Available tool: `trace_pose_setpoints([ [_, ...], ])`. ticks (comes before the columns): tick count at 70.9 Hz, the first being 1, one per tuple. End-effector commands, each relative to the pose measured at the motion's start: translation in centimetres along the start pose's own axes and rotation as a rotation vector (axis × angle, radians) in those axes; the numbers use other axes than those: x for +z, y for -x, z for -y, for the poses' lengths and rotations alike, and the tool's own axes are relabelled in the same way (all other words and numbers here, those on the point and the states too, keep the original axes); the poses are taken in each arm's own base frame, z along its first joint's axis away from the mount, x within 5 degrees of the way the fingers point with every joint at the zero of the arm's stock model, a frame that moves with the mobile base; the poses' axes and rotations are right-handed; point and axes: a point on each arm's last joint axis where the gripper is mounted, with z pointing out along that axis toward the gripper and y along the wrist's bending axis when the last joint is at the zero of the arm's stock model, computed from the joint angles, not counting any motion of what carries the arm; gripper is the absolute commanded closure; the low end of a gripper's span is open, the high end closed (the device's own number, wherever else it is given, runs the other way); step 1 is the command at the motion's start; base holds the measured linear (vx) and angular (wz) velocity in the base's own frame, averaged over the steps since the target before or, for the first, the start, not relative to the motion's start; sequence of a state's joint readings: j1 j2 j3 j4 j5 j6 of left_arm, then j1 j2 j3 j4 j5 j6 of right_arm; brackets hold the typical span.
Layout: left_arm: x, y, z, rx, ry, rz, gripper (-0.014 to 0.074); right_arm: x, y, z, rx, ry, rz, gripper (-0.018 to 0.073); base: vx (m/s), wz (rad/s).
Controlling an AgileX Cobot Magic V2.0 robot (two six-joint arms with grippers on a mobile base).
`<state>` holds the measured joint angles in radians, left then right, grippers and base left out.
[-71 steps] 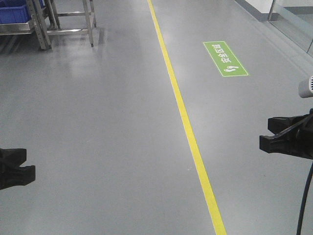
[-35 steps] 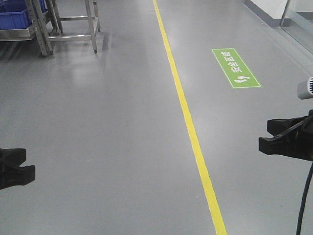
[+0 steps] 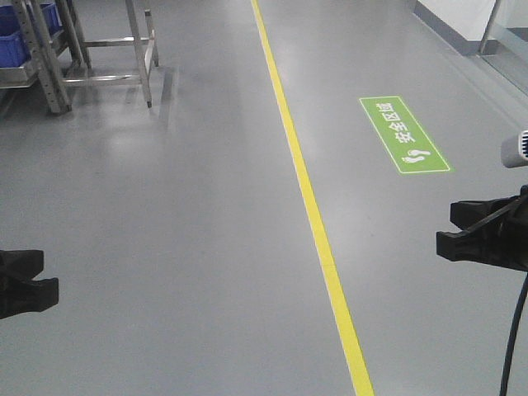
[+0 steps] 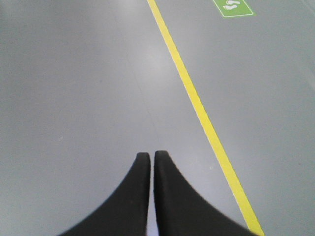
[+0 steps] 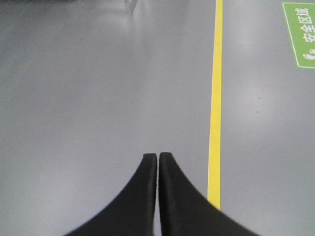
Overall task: Move and align brake pads A on conveyor
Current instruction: 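Turn and drive along the yellow floor line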
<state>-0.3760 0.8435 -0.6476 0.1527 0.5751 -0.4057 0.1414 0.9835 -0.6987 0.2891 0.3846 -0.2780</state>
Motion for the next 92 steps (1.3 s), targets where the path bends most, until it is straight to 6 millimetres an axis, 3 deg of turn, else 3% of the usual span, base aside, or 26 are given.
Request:
trace_pose_setpoints([
  [1,-0.75,1.31,0.46,0.007,-0.036,0.095,0.0603,-0.74,1.49,0.1,-0.003,-0.016,0.098,0.0565,0.49,-0.08],
  [92,-0.76,1.3,0.45,0.007,-0.036,0.095,0.0603,-0.74,1.49,0.1,-0.003,-0.016,0.098,0.0565,0.58,0.0],
])
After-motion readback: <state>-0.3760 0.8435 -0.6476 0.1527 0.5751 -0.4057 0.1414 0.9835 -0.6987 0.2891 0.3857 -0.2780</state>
